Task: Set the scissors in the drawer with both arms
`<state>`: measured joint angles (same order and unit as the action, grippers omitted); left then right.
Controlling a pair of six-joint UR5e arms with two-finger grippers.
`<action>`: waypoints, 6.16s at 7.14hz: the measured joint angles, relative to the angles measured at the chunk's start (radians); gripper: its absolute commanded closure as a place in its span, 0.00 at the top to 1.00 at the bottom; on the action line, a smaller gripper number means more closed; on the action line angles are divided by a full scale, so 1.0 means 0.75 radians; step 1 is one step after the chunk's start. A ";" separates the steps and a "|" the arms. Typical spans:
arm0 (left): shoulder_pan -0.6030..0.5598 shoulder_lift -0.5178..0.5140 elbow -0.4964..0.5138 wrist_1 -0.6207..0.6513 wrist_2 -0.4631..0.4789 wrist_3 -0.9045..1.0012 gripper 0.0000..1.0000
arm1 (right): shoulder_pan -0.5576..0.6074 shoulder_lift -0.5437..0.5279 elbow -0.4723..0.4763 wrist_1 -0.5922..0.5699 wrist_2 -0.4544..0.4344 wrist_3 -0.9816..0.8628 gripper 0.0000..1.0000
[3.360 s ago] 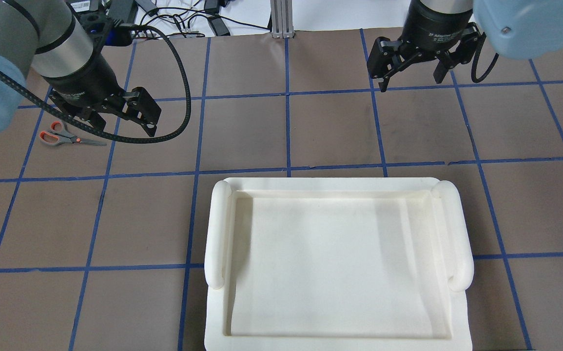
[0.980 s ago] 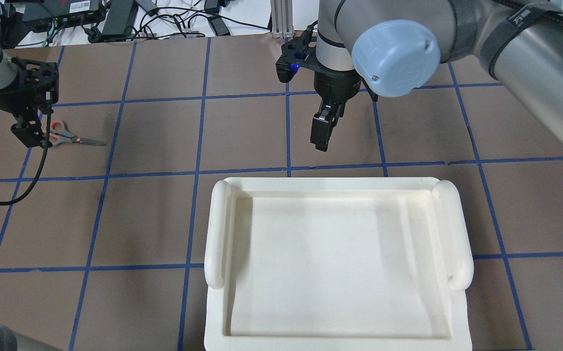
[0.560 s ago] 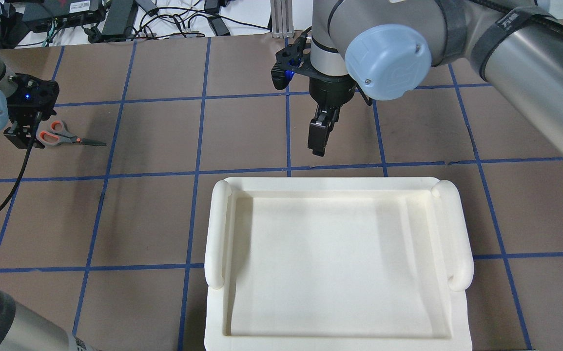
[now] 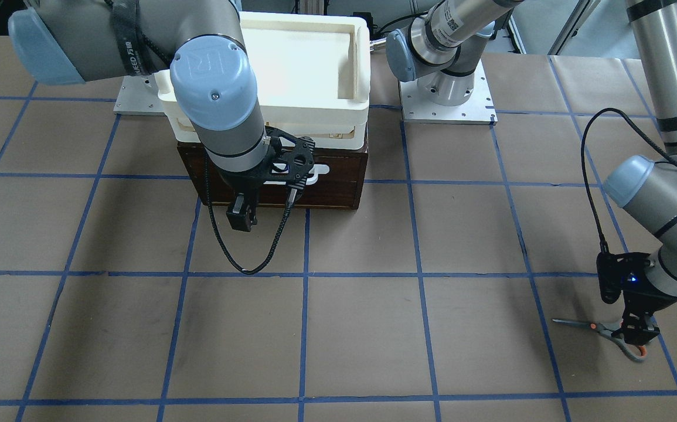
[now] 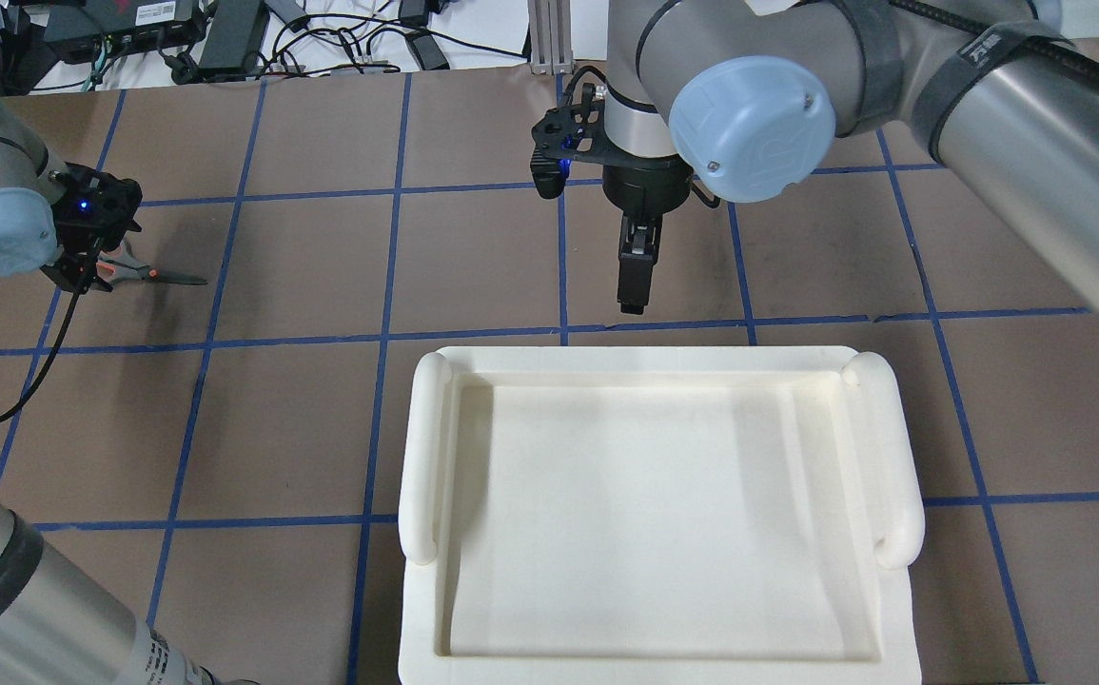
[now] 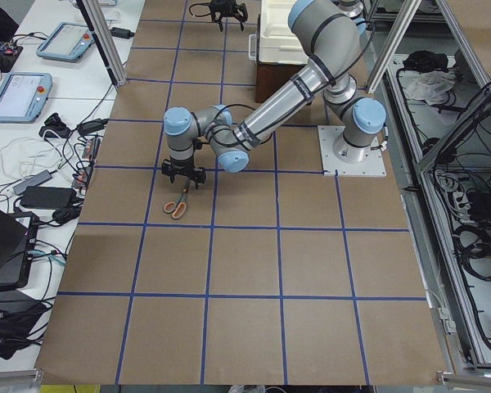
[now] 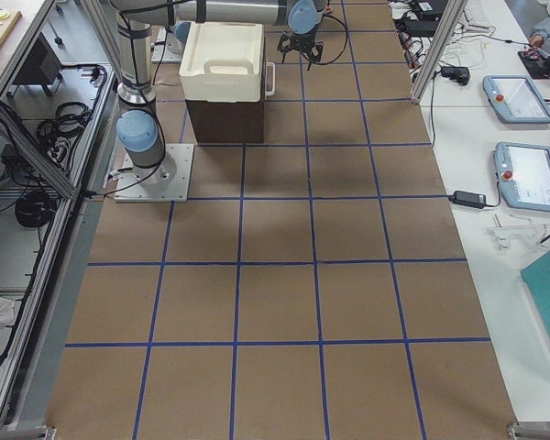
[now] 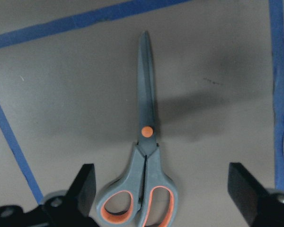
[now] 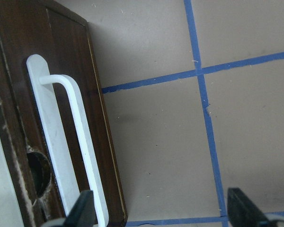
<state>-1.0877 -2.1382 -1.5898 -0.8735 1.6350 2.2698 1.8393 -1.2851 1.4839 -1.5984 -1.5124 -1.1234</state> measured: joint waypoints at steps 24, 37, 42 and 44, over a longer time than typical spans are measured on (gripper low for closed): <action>-0.037 0.095 0.047 -0.195 -0.080 -0.022 0.00 | 0.057 0.097 0.082 0.045 0.001 -0.247 1.00; -0.160 0.248 0.040 -0.375 -0.082 -0.106 0.00 | 0.075 0.099 0.143 -0.015 0.002 -0.240 1.00; -0.159 0.248 0.040 -0.393 -0.078 -0.106 0.00 | 0.076 0.106 0.129 -0.021 0.000 -0.255 1.00; -0.159 0.247 0.040 -0.399 -0.076 -0.106 0.00 | 0.075 0.117 0.127 -0.031 0.002 -0.257 1.00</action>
<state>-1.2072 -1.9527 -1.5601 -1.1728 1.5777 2.1905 1.8956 -1.1972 1.5789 -1.6213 -1.5112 -1.3159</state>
